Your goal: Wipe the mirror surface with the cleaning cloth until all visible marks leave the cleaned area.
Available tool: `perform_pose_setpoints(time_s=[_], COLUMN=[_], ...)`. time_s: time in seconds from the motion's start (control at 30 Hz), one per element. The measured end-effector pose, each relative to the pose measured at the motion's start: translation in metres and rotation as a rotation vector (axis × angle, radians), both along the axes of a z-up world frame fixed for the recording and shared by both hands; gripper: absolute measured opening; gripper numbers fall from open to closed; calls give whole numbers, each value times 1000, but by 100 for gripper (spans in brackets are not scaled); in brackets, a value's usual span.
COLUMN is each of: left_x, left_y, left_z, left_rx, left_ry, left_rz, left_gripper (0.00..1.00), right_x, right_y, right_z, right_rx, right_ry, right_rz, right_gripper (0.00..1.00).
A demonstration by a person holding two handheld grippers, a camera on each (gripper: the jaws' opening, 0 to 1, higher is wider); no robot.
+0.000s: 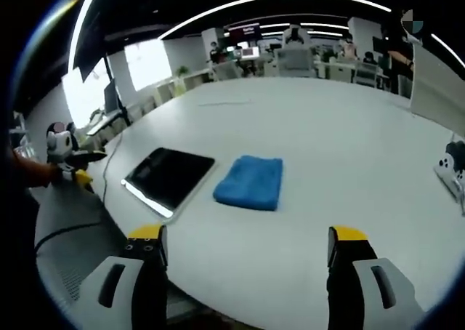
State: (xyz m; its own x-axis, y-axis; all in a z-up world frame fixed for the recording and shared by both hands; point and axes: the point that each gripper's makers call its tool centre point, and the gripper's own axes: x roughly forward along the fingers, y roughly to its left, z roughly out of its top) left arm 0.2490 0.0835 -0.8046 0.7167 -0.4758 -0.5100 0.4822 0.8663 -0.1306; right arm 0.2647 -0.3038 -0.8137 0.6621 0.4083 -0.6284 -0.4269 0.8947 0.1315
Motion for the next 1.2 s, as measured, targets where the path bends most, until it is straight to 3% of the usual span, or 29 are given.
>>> perform_pose_setpoints(time_s=[0.1,0.8,1.0,1.2], left_x=[-1,-2,-2,-3], left_y=[-2,-2,-3,-5], left_z=[-1,-2,-3,-4], left_rx=[3,6,6,6], left_ry=[5,15,19,20], left_rz=[-8,-10,-11,-22], left_gripper=[99,99,99,99], right_x=[0,4,10,7], right_y=[-2,-7,-5,-3], right_z=[0,2,9,3], right_rx=[-21,23,23,24], right_ry=[-2,17,-23,17], right_rz=[9,-45,-39,-32], right_gripper=[90,91,91,91])
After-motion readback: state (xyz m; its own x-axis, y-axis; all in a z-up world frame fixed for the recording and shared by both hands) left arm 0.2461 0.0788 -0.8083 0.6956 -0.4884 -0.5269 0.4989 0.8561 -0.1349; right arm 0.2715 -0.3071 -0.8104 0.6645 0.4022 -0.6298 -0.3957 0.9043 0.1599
